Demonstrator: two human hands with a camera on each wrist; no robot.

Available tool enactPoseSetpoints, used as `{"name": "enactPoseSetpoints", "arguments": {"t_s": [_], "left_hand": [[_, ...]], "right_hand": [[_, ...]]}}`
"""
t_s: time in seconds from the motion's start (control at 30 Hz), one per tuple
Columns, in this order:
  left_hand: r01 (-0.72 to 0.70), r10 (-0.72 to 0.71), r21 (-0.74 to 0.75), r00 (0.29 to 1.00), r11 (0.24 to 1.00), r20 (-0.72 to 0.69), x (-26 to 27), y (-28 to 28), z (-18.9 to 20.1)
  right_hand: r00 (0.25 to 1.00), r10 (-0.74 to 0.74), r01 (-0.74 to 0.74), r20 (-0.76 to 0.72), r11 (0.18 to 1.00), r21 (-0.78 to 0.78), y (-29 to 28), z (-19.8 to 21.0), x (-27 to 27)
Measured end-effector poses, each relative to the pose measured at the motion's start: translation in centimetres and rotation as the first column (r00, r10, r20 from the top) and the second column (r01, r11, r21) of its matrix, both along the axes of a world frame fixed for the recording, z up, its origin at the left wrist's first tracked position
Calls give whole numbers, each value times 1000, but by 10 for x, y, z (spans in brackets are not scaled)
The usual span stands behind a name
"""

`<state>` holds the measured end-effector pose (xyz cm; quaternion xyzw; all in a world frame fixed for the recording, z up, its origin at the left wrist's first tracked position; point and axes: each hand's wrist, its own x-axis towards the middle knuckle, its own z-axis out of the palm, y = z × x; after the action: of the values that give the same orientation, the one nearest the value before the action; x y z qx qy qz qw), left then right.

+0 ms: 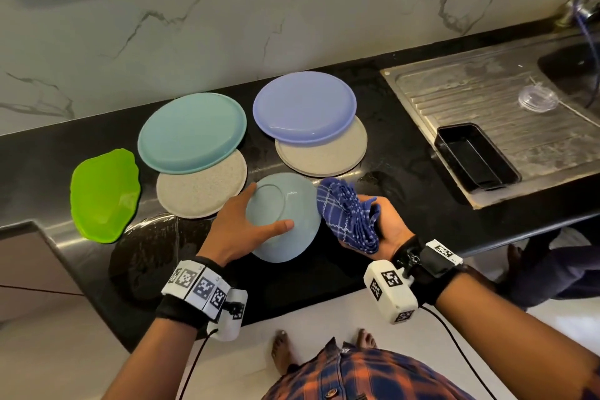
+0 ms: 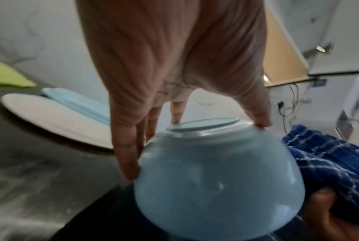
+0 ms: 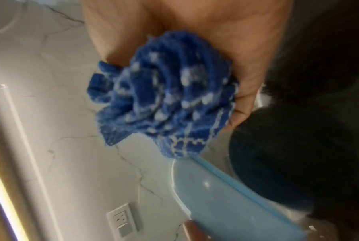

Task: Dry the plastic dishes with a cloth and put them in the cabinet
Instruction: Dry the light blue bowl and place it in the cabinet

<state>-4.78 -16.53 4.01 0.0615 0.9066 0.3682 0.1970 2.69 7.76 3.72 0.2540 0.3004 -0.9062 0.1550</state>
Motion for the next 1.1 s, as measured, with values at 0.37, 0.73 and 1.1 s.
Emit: {"name": "enactPoseSetpoints", "arguments": {"t_s": [0.37, 0.73, 1.1], "left_hand": [[-237, 44, 620, 950, 748, 311, 33, -43, -6], [-470, 186, 584, 857, 662, 480, 48, -57, -17], [-438, 396, 312, 898, 843, 189, 44, -66, -34]], "right_hand": [[918, 275, -247, -287, 960, 130, -48, 55, -32], [944, 248, -123, -219, 877, 465, -65, 23, -38], [929, 365, -16, -63, 208, 978, -55, 14, -37]]}}
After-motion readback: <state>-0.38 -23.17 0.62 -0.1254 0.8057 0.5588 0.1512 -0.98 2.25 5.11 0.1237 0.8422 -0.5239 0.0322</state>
